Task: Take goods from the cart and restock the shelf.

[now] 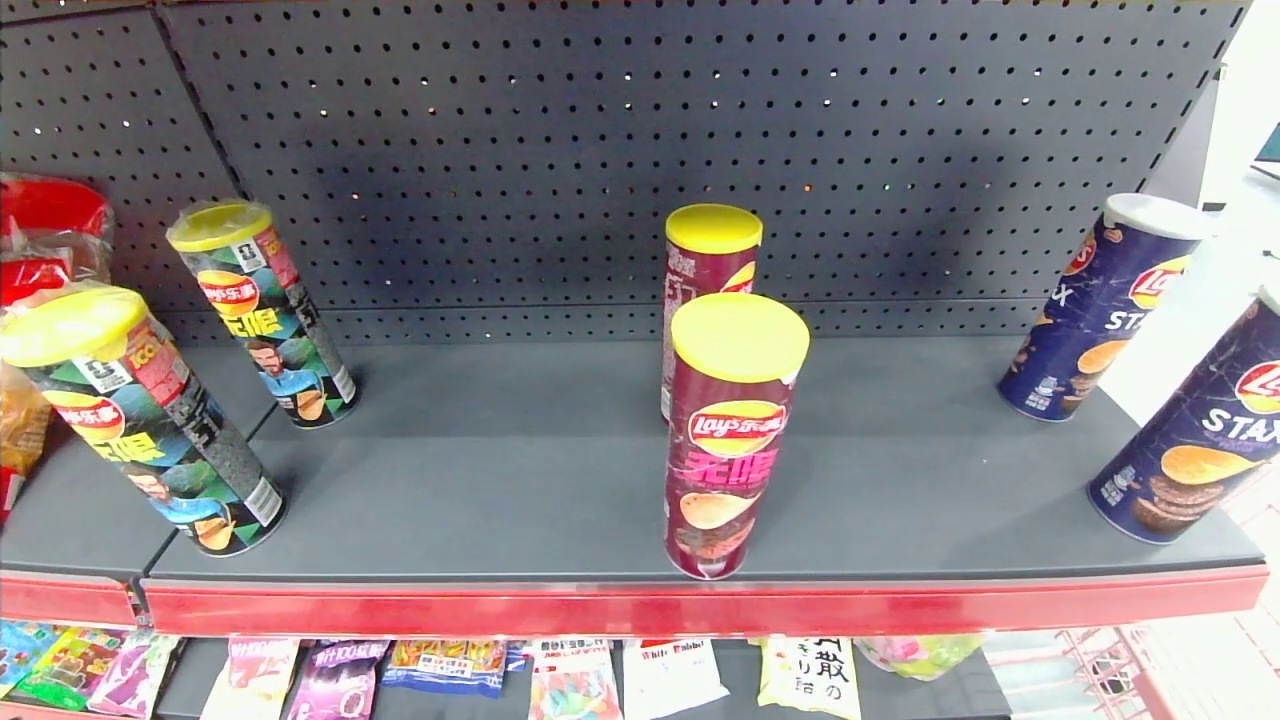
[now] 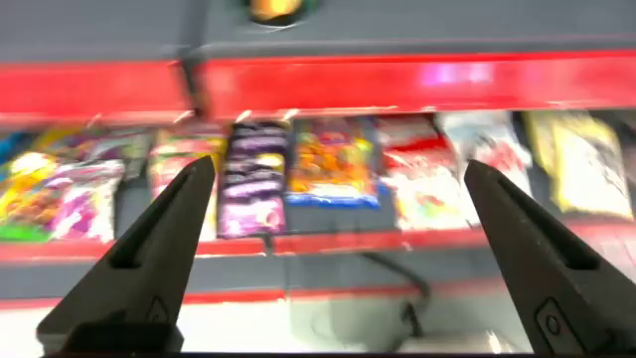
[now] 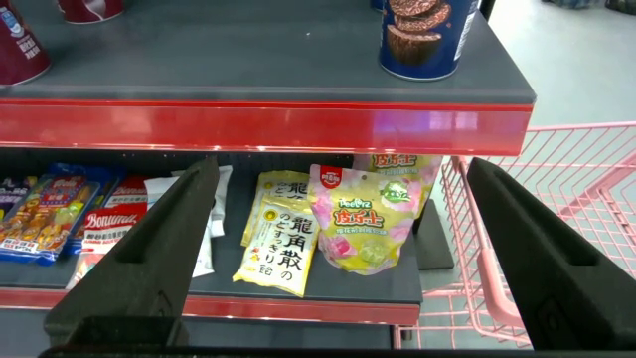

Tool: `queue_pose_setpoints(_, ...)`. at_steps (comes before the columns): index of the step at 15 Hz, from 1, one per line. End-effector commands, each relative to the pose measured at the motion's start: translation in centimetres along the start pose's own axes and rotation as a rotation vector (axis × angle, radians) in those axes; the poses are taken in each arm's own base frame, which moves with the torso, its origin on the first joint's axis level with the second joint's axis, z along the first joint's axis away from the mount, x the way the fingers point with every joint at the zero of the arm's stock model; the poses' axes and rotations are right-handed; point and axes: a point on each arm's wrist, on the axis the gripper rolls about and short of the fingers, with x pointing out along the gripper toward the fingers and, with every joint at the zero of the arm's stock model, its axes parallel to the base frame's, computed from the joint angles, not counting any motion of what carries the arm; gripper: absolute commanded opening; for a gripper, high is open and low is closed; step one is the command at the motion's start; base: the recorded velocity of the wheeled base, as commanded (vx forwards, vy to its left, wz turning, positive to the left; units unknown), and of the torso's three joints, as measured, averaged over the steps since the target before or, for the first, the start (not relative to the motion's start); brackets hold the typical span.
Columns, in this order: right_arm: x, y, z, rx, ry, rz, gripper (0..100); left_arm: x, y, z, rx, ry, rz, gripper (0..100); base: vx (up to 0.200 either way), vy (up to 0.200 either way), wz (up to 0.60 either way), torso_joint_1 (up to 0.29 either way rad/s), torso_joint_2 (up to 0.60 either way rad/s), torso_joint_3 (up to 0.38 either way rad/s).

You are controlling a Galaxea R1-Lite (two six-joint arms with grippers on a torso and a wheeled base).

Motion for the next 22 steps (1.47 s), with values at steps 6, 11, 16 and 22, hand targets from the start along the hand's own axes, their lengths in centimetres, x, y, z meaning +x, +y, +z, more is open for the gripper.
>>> queue_pose_setpoints(6, 0.0, 0.0, 0.0, 0.0, 0.0, 0.001, 100, -1.8, 0.05, -3.7, -0.023, -0.3, 0.055, 100, 0.0, 0.0, 0.0, 0.0, 0.0, 0.0)
queue_pose_setpoints(11, 0.0, 0.0, 0.0, 0.0, 0.0, 0.001, 100, -1.8, 0.05, -3.7, -0.023, -0.3, 0.054, 100, 0.0, 0.0, 0.0, 0.0, 0.0, 0.0)
queue_pose_setpoints(16, 0.0, 0.0, 0.0, 0.0, 0.0, 0.001, 100, -1.8, 0.04, -3.7, -0.013, -0.3, 0.052, 100, 0.0, 0.0, 0.0, 0.0, 0.0, 0.0)
queue_pose_setpoints(22, 0.0, 0.0, 0.0, 0.0, 0.0, 0.001, 100, -1.8, 0.04, -3.7, -0.012, -0.3, 0.052, 100, 0.0, 0.0, 0.0, 0.0, 0.0, 0.0)
